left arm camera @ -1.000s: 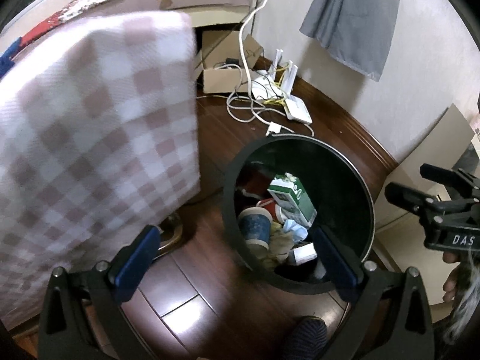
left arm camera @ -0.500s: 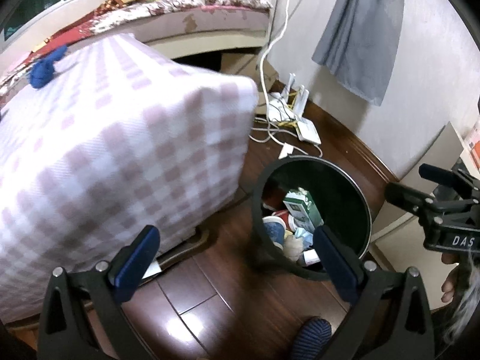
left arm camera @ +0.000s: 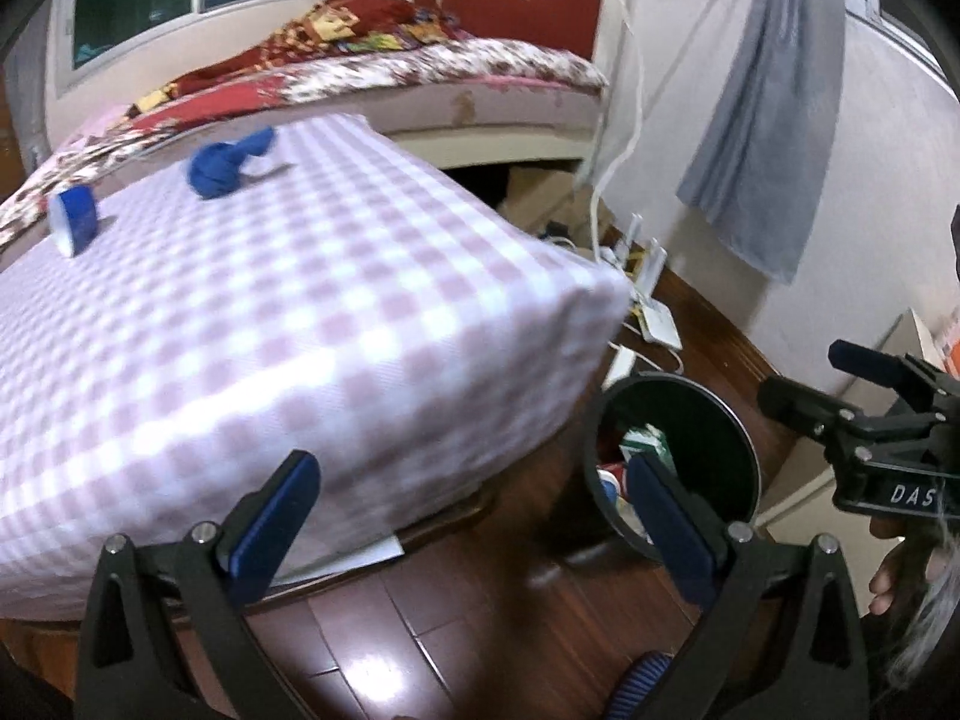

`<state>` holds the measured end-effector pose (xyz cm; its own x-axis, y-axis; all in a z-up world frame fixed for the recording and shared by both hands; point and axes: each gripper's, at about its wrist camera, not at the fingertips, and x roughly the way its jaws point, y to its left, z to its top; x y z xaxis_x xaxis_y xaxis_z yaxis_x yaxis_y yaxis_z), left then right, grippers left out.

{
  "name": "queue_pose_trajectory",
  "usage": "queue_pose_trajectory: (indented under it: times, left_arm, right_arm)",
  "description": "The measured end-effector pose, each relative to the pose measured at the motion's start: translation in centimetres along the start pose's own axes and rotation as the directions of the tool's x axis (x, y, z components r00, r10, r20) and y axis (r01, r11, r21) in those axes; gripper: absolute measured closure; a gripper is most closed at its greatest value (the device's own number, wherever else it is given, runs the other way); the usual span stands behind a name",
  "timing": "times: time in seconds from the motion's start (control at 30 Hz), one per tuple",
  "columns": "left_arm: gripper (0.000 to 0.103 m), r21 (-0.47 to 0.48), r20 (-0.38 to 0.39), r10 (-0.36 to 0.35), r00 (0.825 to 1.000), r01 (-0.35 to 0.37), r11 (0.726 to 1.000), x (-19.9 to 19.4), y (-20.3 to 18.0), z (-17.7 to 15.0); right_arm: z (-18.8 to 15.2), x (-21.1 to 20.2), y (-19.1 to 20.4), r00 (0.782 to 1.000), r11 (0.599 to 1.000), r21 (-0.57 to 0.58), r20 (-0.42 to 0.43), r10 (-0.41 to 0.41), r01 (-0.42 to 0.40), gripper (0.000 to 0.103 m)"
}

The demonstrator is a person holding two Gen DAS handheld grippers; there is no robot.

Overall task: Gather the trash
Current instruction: 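Move both tools back over the bed toward the blue cup and glove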

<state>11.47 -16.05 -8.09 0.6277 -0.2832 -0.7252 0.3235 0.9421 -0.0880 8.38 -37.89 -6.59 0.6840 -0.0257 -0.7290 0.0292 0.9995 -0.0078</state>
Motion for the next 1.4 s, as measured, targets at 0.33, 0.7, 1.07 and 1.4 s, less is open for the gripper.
queue_pose_trajectory:
  times: [0.33, 0.7, 1.07, 1.4]
  left_arm:
    - [0.001, -0.07, 0.045, 0.119, 0.992, -0.116, 0.991, -1.7, 7.2, 0.6]
    - [0.001, -0.189, 0.069, 0.255, 0.965, -0.238, 0.953, -2.8, 16.4, 2.7]
    - [0.002, -0.295, 0.07, 0.332, 0.941, -0.298, 0.908, -1.5, 25.3, 5.5]
    - [0.005, -0.324, 0.05, 0.331, 0.942, -0.298, 0.898, 2.2, 29.3, 8.3]
  right_arm:
    - [4.0, 0.6, 5.6, 0.995, 0.997, -0.035, 0.078, 0.068, -0.065, 0.001]
    - [9.9, 4.2, 12.5, 0.98, 0.981, -0.09, 0.087, 0.179, -0.171, 0.001]
    - [16.9, 10.2, 22.5, 0.964, 0.932, -0.259, 0.015, 0.265, -0.252, 0.001]
    - [21.2, 18.8, 27.4, 0.945, 0.913, -0.244, -0.106, 0.31, -0.327, 0.016]
